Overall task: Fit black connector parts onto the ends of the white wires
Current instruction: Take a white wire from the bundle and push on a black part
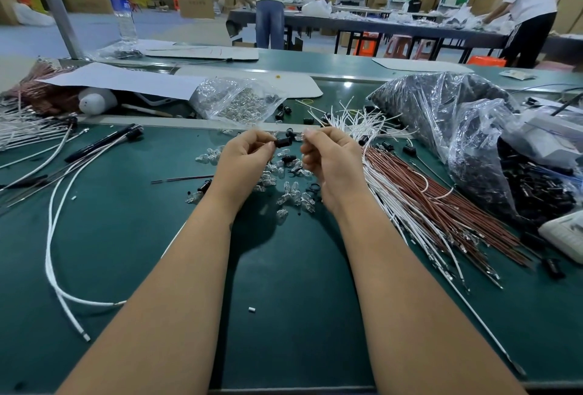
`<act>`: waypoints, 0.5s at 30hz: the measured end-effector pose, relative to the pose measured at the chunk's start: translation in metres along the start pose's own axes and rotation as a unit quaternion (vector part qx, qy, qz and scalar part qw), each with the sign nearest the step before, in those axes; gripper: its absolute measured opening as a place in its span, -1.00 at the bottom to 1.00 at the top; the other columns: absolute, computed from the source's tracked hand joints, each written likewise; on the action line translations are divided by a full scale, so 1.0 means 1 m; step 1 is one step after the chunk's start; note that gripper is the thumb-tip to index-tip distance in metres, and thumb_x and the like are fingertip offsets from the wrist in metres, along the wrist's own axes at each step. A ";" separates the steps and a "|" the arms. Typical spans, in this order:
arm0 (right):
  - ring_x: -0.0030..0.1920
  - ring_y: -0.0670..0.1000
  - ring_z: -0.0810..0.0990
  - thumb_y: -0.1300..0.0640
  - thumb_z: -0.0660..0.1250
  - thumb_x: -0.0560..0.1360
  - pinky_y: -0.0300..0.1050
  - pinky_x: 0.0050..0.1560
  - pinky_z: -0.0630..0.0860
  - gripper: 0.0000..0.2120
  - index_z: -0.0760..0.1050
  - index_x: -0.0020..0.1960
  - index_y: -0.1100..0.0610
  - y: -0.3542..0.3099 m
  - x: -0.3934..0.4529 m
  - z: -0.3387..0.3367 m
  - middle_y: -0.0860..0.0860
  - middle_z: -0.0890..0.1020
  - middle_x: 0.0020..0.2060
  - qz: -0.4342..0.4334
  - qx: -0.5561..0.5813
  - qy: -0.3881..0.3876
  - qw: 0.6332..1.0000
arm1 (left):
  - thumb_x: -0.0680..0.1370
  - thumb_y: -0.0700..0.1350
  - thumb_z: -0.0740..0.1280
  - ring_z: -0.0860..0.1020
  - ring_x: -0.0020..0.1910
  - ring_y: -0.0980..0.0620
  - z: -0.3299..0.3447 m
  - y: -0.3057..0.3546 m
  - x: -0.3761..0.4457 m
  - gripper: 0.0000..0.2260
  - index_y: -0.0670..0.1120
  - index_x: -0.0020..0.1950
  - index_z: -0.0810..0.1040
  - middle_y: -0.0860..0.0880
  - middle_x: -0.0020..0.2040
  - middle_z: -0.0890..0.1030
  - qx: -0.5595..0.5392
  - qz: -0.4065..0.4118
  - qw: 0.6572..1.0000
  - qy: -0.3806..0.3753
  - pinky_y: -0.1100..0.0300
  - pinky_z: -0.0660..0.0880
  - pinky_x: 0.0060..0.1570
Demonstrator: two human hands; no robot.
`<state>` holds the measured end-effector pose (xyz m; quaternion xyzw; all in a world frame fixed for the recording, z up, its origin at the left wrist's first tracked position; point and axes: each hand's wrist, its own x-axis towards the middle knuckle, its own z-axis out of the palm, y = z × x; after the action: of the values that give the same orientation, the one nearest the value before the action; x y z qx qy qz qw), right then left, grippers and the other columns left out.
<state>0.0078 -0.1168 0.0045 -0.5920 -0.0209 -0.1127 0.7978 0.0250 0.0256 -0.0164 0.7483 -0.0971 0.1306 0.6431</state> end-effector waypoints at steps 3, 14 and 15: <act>-0.47 -0.09 0.43 0.29 0.34 0.48 -0.24 -0.39 0.40 -0.81 0.49 -0.30 0.13 0.001 0.001 -0.001 -0.02 0.54 -0.47 0.009 -0.031 0.013 0.999 | 0.57 -0.18 0.31 0.43 -0.28 0.08 0.001 0.001 0.000 -0.86 -0.01 -0.16 0.58 -0.03 -0.28 0.52 0.020 0.005 1.000 0.006 0.36 0.39 -0.24; -0.51 -0.13 0.44 0.30 0.35 0.50 -0.31 -0.45 0.41 -0.86 0.50 -0.23 0.16 0.003 0.000 0.001 0.01 0.53 -0.45 -0.009 -0.075 0.022 0.997 | 0.56 -0.17 0.33 0.41 -0.39 0.18 0.001 0.001 -0.001 -0.91 -0.11 -0.11 0.62 0.03 -0.34 0.52 0.049 0.006 0.999 0.005 0.41 0.38 -0.32; -0.51 -0.13 0.44 0.30 0.35 0.50 -0.32 -0.45 0.41 -0.86 0.50 -0.23 0.16 0.003 0.000 0.001 0.02 0.53 -0.44 -0.014 -0.083 0.021 0.996 | 0.56 -0.17 0.33 0.41 -0.39 0.17 0.001 0.001 -0.002 -0.91 -0.11 -0.10 0.62 0.03 -0.34 0.52 0.053 0.008 0.999 0.007 0.41 0.39 -0.32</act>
<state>0.0084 -0.1151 0.0020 -0.6533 -0.0027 -0.1379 0.7444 0.0233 0.0240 -0.0160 0.7795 -0.0917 0.1456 0.6023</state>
